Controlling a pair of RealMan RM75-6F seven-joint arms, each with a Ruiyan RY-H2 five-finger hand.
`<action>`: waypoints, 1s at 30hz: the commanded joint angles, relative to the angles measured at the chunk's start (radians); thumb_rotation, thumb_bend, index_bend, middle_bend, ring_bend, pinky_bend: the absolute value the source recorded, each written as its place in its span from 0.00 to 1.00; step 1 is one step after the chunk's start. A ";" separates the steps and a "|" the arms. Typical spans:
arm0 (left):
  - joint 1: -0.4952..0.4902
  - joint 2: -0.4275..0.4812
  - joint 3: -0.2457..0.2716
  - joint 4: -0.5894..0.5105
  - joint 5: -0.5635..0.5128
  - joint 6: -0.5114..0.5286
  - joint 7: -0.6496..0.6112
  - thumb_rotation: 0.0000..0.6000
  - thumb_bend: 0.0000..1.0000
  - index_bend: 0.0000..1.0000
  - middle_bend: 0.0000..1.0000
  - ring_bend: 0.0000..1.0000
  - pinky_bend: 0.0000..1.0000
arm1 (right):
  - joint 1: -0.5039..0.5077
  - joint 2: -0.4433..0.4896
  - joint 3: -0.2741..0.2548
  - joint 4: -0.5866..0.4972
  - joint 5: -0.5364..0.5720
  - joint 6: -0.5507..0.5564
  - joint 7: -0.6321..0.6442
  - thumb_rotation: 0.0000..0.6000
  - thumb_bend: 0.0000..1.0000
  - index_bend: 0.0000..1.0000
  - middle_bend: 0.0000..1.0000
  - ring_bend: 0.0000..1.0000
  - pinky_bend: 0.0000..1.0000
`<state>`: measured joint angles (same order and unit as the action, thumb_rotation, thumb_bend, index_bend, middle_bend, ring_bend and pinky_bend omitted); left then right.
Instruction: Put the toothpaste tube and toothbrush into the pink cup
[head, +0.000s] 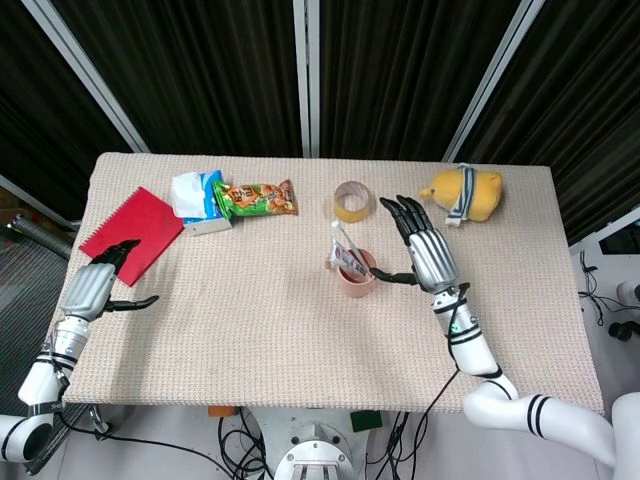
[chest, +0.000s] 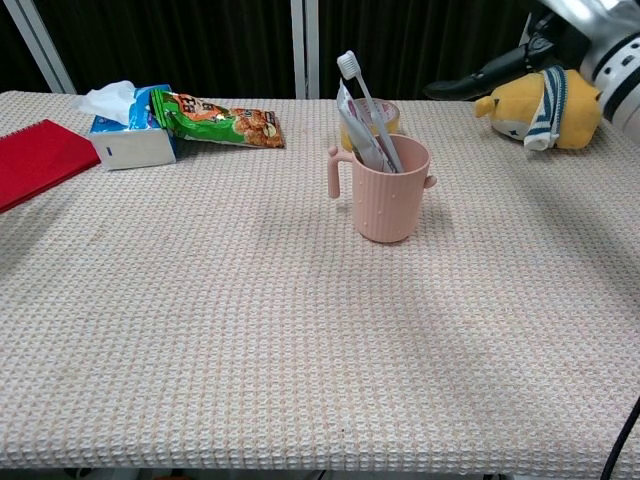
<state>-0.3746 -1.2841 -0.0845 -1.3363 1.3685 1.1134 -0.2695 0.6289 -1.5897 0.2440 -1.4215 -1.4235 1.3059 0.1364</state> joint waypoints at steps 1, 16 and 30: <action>0.013 0.027 -0.006 -0.034 0.002 0.032 0.032 0.49 0.04 0.09 0.08 0.09 0.21 | -0.081 0.094 -0.065 -0.031 -0.058 0.082 -0.191 1.00 0.19 0.00 0.03 0.00 0.00; 0.167 0.165 0.037 -0.261 0.059 0.309 0.301 0.30 0.04 0.08 0.07 0.07 0.20 | -0.463 0.434 -0.241 -0.239 0.057 0.292 -0.359 1.00 0.19 0.00 0.00 0.00 0.00; 0.200 0.190 0.063 -0.343 0.152 0.367 0.345 0.18 0.04 0.08 0.07 0.07 0.19 | -0.538 0.415 -0.242 -0.149 0.031 0.281 -0.247 1.00 0.19 0.00 0.00 0.00 0.00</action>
